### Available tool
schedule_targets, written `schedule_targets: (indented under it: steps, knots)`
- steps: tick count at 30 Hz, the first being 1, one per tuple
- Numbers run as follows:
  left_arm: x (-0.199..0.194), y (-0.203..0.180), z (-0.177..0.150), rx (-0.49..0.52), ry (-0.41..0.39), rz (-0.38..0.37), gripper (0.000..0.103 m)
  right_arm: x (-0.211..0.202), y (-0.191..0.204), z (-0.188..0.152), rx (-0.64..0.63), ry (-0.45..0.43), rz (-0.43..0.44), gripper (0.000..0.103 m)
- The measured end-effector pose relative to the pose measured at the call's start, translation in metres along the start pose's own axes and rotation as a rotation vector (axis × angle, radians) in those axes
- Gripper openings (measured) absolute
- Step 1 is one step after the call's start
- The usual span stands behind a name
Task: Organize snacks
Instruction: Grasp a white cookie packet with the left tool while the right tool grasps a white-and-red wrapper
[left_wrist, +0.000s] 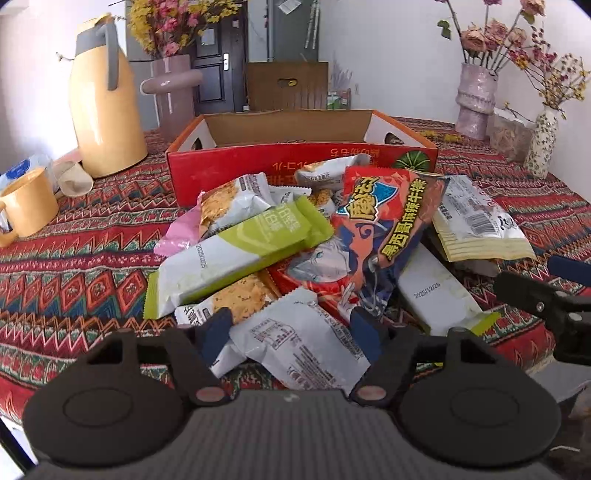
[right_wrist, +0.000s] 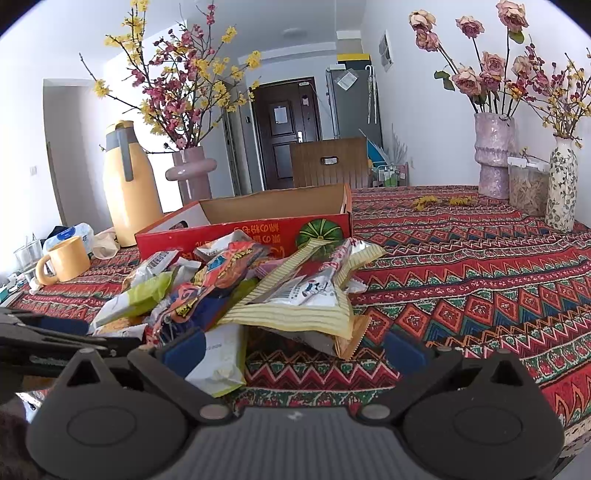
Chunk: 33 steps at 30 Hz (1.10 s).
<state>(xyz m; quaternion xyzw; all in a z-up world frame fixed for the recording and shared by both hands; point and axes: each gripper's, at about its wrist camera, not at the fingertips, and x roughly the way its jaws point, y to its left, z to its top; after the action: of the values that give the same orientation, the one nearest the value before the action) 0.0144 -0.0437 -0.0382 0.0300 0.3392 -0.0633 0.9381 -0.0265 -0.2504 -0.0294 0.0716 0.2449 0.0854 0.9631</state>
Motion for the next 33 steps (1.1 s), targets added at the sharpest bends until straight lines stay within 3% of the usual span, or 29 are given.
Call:
schedule_targets:
  steps: [6,15,24,27,29,33]
  knots:
    - [-0.004,-0.003,-0.002,0.003,-0.002,0.010,0.060,0.001,-0.003,-0.002,0.005,0.006,0.001,0.103]
    - [-0.016,-0.003,0.000,-0.015,-0.023,0.032,0.068,0.000,0.000,-0.004,-0.001,0.012,0.010,0.103]
    - [-0.008,-0.005,-0.001,-0.062,0.048,0.072,0.072,-0.003,-0.006,-0.008,0.008,0.016,0.014,0.103]
    - [-0.004,-0.007,-0.004,-0.060,0.072,0.073,0.065,-0.004,-0.009,-0.010,0.013,0.018,0.014,0.103]
    - [-0.005,-0.007,-0.005,-0.060,0.071,0.071,0.049,-0.004,-0.011,-0.012,0.017,0.020,0.013,0.103]
    - [-0.006,-0.003,-0.006,-0.070,0.060,0.069,0.038,-0.004,-0.012,-0.014,0.020,0.023,0.013,0.103]
